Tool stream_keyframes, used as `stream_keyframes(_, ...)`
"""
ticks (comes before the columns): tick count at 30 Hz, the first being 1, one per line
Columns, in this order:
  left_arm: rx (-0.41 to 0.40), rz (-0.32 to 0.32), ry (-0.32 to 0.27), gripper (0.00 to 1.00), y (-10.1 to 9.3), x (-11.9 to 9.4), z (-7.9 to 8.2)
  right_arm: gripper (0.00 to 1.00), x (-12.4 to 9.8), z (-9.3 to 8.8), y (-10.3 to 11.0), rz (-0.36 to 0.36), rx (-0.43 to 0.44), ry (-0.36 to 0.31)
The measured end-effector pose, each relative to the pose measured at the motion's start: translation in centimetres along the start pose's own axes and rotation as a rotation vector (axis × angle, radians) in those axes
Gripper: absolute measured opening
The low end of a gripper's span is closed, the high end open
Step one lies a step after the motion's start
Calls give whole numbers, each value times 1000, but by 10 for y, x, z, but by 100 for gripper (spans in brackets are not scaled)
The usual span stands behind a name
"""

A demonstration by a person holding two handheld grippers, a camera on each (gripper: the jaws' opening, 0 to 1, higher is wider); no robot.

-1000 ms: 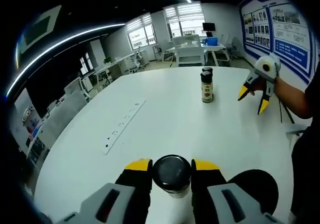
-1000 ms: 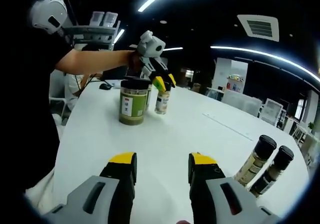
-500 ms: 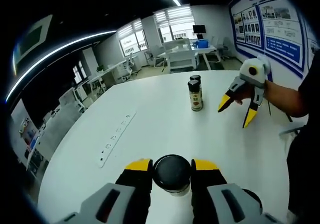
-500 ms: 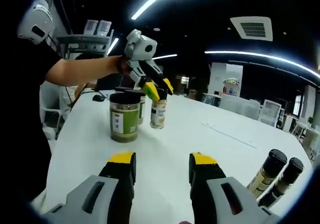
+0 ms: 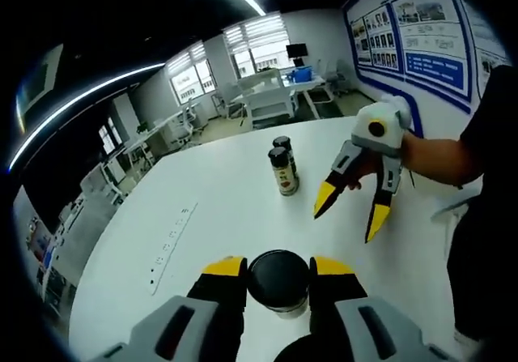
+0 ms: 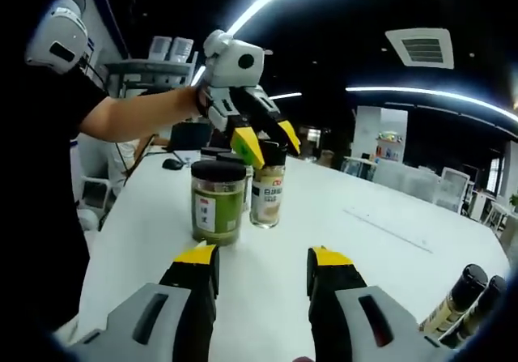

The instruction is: Pick up the mixed condiments and ingredients on the table and sort them into separate groups

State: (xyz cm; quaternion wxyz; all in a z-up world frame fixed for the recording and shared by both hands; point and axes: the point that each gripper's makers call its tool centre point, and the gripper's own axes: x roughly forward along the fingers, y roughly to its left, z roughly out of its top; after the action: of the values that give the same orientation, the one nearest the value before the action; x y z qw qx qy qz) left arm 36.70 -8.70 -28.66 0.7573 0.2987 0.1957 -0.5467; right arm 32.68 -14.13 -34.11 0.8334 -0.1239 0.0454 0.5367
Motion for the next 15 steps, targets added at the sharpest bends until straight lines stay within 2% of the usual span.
stream_keyframes(2, 17, -25, -4, 30, -8, 0, 2, 43, 7, 8, 0, -15, 15, -33)
stream_keyframes(3, 23, -37, -13, 30, -11, 0, 4, 44, 11, 12, 3, 0, 34, -51)
stream_keyframes(6, 15, -65, -22, 30, -17, 0, 7, 44, 20, 18, 9, 23, 30, -58)
stream_keyframes(12, 55, -146, -59, 30, -42, -3, 19, 45, 33, 24, 29, 97, 27, -74)
stream_keyframes(15, 58, -166, -63, 30, -46, -3, 19, 44, 37, 27, 32, 105, 34, -78)
